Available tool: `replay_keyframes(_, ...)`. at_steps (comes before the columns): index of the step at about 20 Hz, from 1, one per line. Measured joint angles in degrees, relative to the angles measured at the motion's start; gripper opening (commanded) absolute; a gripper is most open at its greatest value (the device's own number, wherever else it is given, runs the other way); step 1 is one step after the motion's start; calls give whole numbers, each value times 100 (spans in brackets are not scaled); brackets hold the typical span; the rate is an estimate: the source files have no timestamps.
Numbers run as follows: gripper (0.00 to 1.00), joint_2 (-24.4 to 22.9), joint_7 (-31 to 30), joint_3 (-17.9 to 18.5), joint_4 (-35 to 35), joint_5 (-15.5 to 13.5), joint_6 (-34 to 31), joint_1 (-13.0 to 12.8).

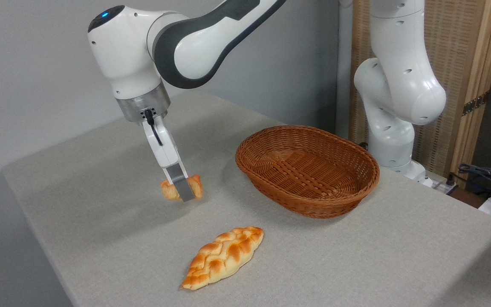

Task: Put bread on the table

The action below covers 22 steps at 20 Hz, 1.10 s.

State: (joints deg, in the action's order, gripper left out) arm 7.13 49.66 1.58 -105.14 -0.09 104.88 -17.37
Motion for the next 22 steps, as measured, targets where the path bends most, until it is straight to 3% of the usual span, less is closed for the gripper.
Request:
replay_keyframes(9, 100, -251, -46, 30, 100, -1, 0, 80)
replay_keyframes(13, 100, -653, -310, 31, 345, -161, -67, 527)
replay_keyframes(17, 100, -797, -711, 32, 865, -230, -761, 1006)
replay_keyframes(22, 100, -771, -738, 38, 1071, -239, -884, 1190)
